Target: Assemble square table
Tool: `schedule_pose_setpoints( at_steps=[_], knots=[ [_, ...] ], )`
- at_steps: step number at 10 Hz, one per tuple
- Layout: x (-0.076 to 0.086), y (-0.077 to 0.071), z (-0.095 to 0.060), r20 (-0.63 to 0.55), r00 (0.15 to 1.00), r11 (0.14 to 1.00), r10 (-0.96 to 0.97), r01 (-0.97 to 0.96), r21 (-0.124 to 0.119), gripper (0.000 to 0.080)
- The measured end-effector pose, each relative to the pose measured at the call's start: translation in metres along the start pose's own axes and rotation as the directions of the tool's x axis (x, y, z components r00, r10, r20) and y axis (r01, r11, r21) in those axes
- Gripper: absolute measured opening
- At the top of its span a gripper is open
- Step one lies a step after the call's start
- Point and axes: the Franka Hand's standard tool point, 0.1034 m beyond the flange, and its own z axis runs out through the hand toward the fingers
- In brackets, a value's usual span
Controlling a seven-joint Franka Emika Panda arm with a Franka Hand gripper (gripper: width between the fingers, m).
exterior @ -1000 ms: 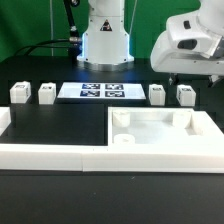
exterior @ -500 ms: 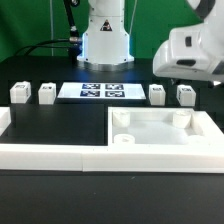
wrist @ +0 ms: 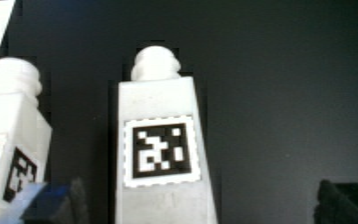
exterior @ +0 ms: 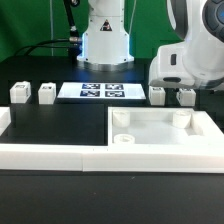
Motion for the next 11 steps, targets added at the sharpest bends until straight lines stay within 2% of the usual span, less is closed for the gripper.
schedule_pose_setpoints(
  at_steps=[2, 5, 7, 8, 9, 10, 11],
  knots=[
    [0.000, 0.001, 0.002, 0.002, 1.000, 1.000, 0.001, -0.001, 0.000, 0.0649],
    [0.001, -0.002, 0.027, 0.071, 0.997, 1.000, 0.025, -0.025, 0.001, 0.0649],
    [0.003, 0.000, 0.028, 0.081, 0.996, 1.000, 0.029, -0.029, 0.005, 0.0649],
    [0.003, 0.000, 0.029, 0.082, 0.996, 1.000, 0.029, -0.029, 0.004, 0.0621],
    [0.003, 0.000, 0.029, 0.083, 0.996, 1.000, 0.029, -0.029, 0.004, 0.0438],
    [0.003, 0.000, 0.029, 0.083, 0.996, 1.000, 0.029, -0.029, 0.004, 0.0438],
    [0.003, 0.000, 0.029, 0.083, 0.996, 1.000, 0.029, -0.029, 0.004, 0.0288]
  ],
)
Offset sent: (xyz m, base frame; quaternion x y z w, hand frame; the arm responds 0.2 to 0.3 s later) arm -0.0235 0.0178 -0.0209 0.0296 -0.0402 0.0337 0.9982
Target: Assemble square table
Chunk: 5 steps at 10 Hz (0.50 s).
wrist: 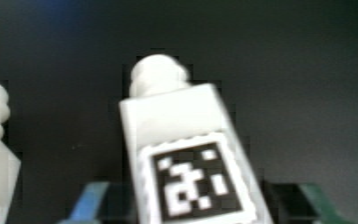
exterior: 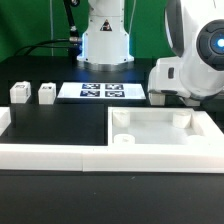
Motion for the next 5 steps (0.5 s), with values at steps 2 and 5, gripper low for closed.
schedule_pose_setpoints(
  at_steps=[2, 5],
  knots=[
    [0.0000, 0.0000, 0.0000, 0.000, 1.000, 1.000, 0.000, 0.000, 0.000, 0.0290],
    [0.0000, 0.0000, 0.0001, 0.000, 1.000, 1.000, 0.000, 0.000, 0.000, 0.0290]
  ],
)
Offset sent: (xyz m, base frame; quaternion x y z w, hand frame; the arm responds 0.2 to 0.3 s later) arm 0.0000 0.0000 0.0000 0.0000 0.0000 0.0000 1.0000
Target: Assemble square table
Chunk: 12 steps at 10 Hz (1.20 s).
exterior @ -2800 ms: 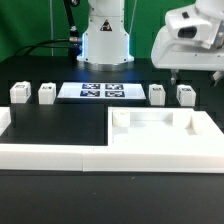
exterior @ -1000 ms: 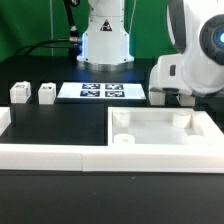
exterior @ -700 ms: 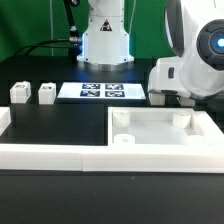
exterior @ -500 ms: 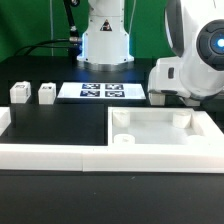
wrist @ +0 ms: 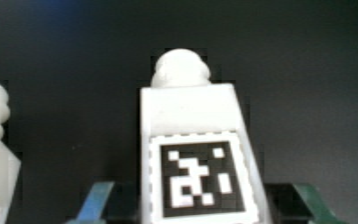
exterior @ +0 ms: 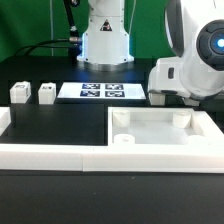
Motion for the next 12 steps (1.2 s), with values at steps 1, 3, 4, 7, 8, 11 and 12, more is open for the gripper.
schedule_pose_setpoints(
  at_steps=[1, 3, 4, 7, 8, 11, 12],
  knots=[
    [0.000, 0.000, 0.000, 0.000, 1.000, 1.000, 0.000, 0.000, 0.000, 0.0290],
    [-0.011, 0.012, -0.035, -0.001, 0.996, 0.996, -0.088, 0.088, -0.028, 0.0290],
    [-0.020, 0.018, -0.058, -0.020, 0.993, 0.994, -0.113, 0.113, -0.016, 0.0290],
    [-0.052, 0.044, -0.104, -0.006, 0.991, 0.991, -0.133, 0.133, 0.011, 0.0290],
    [-0.045, 0.041, -0.098, -0.018, 0.991, 0.991, -0.134, 0.134, 0.011, 0.0290],
    [-0.037, 0.038, -0.111, -0.240, 0.962, 0.990, -0.130, 0.137, 0.015, 0.0290],
    [-0.037, 0.034, -0.139, -0.296, 0.943, 0.986, -0.154, 0.166, 0.014, 0.0290]
  ],
)
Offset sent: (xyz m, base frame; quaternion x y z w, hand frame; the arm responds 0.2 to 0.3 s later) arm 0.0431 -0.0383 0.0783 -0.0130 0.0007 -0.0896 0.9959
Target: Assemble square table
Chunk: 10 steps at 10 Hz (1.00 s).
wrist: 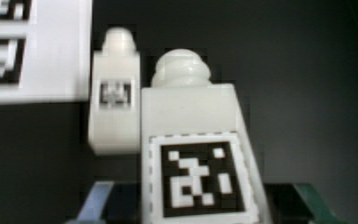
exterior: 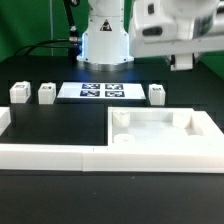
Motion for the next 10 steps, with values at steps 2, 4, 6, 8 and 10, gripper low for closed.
schedule_pose_setpoints(
  at_steps=[2, 4, 6, 8, 10],
  knots=[
    [0.020, -0.010, -0.069, -0.142, 0.988, 0.998, -0.060, 0.061, 0.008, 0.0291],
    [0.026, -0.016, -0.092, -0.293, 0.953, 0.997, -0.072, 0.074, -0.004, 0.0291],
    [0.027, -0.013, -0.090, -0.432, 0.900, 0.998, -0.067, 0.068, -0.012, 0.0291],
    [0.034, -0.013, -0.094, -0.551, 0.832, 0.997, -0.067, 0.069, -0.018, 0.0291],
    [0.059, -0.003, -0.113, -0.680, 0.729, 0.996, -0.080, 0.084, -0.027, 0.0291]
  ],
)
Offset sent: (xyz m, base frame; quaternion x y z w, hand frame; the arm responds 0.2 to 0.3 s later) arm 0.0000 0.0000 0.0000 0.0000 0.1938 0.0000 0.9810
